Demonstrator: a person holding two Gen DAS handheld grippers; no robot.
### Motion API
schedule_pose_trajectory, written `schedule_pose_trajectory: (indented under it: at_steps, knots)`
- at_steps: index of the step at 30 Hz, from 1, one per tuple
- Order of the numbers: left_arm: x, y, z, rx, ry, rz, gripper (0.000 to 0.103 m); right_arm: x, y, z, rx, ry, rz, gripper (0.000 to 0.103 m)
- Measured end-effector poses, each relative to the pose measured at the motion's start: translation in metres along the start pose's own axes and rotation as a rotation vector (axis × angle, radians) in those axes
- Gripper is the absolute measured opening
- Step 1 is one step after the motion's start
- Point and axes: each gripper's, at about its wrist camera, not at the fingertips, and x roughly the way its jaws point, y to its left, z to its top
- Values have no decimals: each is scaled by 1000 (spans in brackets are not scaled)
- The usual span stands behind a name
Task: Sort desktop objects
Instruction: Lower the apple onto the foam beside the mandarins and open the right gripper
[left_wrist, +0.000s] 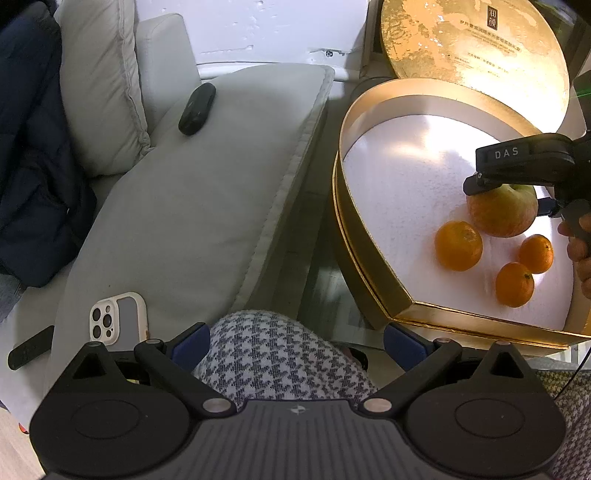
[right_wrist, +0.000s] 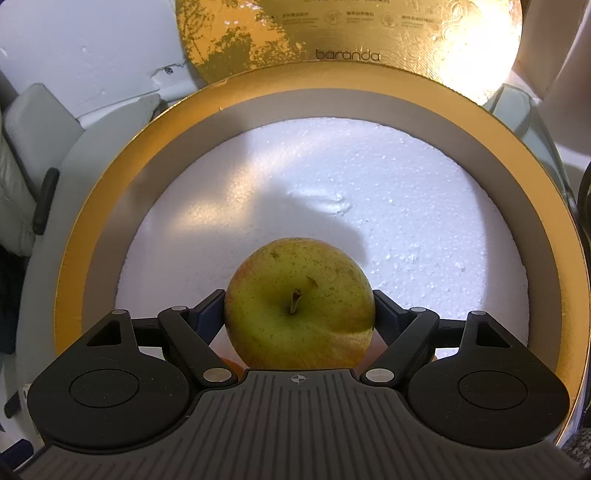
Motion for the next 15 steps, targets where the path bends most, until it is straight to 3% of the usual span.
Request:
schedule_pose_trajectory:
  at_steps: [15]
  knots:
    - [-8,0,-4,-3,-17,17,102,0,-3,5,17,1,1,87]
